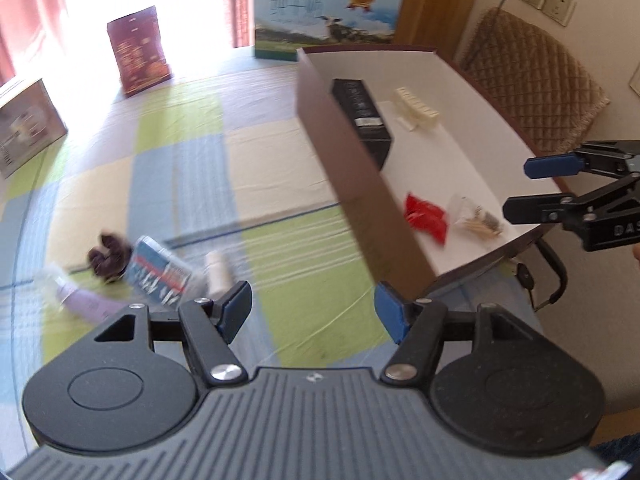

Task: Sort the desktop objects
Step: 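Withdraw both open grippers from the brown box toward the table items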

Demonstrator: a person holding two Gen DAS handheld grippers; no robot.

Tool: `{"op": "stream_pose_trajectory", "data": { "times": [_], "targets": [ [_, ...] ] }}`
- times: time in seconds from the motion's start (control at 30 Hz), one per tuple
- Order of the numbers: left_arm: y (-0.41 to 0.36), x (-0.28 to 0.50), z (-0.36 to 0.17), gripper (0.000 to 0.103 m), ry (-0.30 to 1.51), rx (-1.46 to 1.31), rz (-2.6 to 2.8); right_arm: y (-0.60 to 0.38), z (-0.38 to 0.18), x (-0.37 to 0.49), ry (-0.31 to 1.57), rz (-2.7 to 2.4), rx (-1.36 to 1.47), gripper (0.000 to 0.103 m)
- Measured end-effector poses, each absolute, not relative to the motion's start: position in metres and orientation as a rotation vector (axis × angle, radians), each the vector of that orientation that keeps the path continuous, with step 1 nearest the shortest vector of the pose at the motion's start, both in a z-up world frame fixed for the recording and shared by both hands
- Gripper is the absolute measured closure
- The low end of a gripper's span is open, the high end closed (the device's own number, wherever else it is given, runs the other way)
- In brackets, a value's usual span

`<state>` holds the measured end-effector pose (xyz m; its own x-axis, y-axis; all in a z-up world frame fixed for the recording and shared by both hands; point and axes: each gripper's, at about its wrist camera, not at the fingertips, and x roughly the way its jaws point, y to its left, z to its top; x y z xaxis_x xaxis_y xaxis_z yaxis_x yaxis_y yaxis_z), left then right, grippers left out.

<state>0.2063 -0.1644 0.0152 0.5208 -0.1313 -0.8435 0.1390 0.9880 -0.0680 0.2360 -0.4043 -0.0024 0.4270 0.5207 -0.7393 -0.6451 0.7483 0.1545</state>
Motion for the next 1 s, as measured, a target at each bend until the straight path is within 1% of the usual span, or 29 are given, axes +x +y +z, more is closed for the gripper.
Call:
{"op": "stream_pose_trajectory", "data": {
  "times": [0.53,1.0],
  "targets": [
    [-0.093,0.148,0.017,0.040,1.013,-0.064,-0.059,-0.337,0.002,0.185,0.856,0.815,-0.160,0.029],
    [-0.040,0.121,0.010,0.040,1.033,-0.097,0.007,-0.274,-0.017,0.165,0.887,0.863,-0.213,0.029]
  ]
}}
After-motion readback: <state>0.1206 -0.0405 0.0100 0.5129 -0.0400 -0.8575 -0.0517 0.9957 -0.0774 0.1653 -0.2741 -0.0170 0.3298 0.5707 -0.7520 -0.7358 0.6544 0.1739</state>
